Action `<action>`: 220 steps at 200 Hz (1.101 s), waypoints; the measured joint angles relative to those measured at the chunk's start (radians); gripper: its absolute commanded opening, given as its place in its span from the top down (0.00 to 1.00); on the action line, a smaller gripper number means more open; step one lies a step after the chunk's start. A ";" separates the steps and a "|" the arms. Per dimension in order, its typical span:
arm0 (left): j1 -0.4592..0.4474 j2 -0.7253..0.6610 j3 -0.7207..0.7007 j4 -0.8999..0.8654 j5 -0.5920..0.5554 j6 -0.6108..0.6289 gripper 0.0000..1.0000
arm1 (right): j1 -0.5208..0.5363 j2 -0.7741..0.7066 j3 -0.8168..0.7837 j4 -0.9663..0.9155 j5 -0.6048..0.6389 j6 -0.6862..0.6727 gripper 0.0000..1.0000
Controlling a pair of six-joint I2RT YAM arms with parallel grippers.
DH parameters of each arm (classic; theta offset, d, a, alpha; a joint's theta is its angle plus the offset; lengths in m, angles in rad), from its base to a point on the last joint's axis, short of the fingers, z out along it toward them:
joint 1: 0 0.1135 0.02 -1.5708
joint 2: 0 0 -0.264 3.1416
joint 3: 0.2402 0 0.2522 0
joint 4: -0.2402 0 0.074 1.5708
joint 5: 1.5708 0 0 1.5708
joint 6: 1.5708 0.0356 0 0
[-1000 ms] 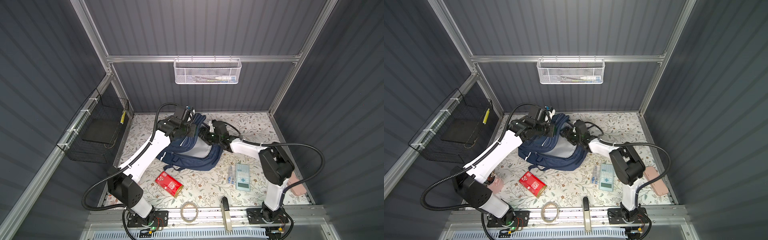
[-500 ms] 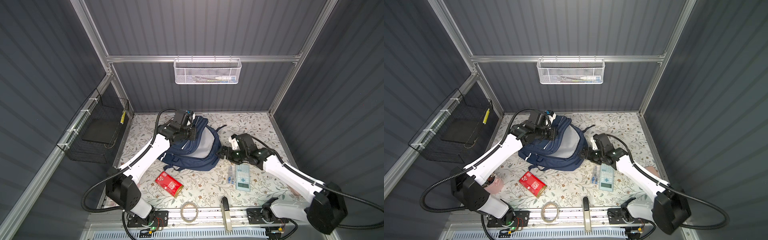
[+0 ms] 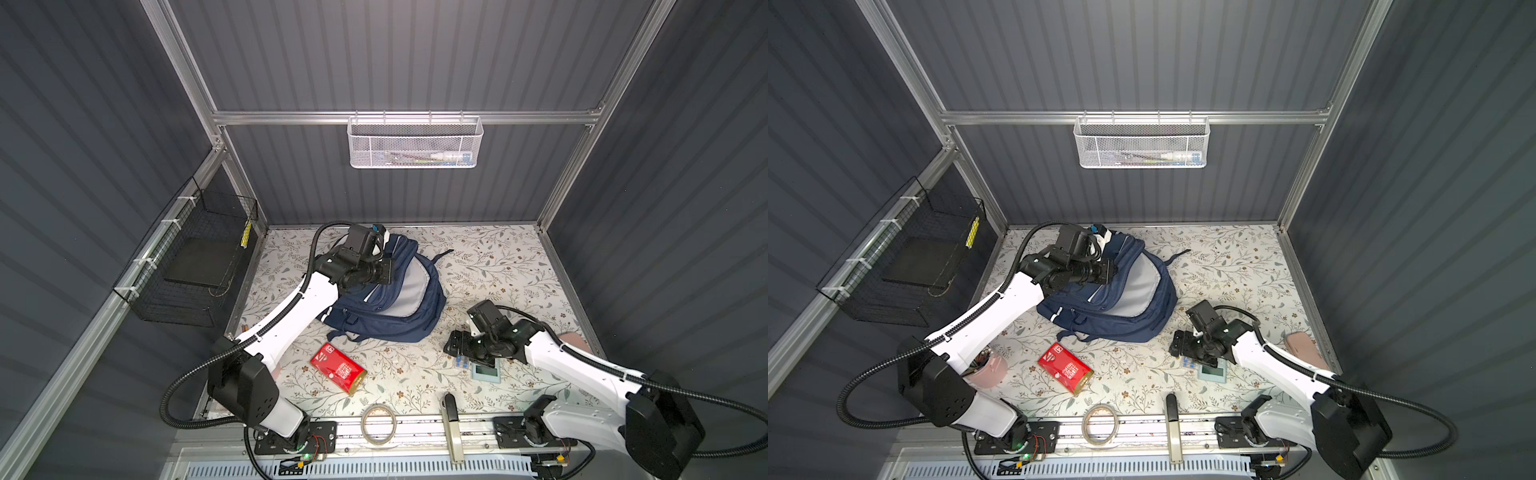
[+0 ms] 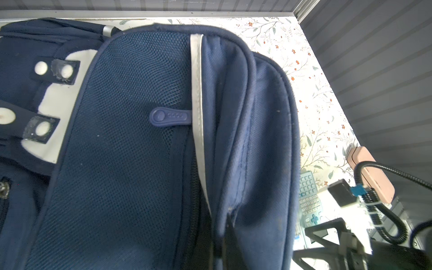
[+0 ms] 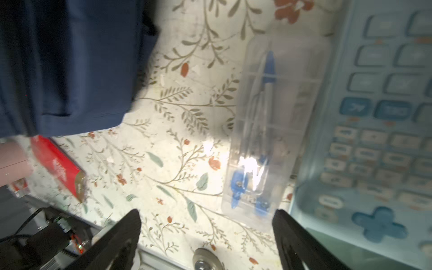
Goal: Pack books, pencil case, and school supplies into a backpack
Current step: Pick up the compass set at the center of the table.
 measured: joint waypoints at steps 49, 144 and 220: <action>-0.001 -0.009 -0.045 0.023 0.028 -0.001 1.00 | 0.001 0.079 0.033 -0.010 0.054 -0.015 0.14; 0.000 -0.009 -0.055 0.035 0.037 -0.005 1.00 | 0.045 0.261 0.160 -0.056 0.149 -0.026 0.18; -0.001 -0.009 -0.064 0.043 0.040 -0.008 1.00 | 0.147 0.444 0.298 -0.127 0.313 -0.076 0.40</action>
